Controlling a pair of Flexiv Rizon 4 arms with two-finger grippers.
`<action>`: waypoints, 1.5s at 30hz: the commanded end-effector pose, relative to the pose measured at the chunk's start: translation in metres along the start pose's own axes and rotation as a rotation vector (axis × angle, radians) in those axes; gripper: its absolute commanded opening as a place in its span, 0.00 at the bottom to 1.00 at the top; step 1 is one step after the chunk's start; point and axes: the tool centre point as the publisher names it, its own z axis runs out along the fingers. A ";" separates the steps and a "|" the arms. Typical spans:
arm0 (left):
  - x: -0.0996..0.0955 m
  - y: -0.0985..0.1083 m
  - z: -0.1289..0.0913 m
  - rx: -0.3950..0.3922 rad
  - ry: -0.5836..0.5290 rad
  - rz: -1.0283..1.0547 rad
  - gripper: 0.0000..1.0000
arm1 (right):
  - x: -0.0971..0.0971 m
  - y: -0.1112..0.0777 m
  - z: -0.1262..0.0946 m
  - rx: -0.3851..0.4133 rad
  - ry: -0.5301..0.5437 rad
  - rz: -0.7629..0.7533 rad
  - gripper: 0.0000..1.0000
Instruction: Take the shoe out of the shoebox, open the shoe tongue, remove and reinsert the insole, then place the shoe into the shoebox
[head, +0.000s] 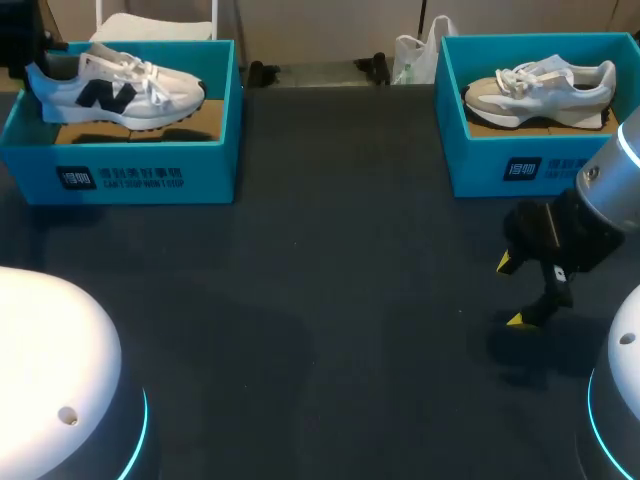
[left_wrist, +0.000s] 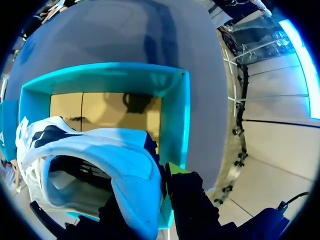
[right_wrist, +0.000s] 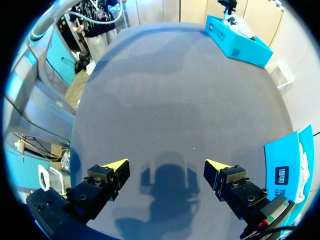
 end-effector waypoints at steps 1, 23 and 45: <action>0.001 -0.003 -0.001 0.000 0.000 0.008 0.00 | 0.001 0.000 0.001 0.002 -0.003 0.000 1.00; -0.010 -0.022 0.014 -0.008 -0.007 -0.002 0.00 | 0.001 0.000 0.001 0.002 -0.003 0.000 1.00; -0.006 -0.037 0.022 0.019 0.015 -0.057 0.00 | 0.001 0.000 0.001 0.002 -0.003 0.000 1.00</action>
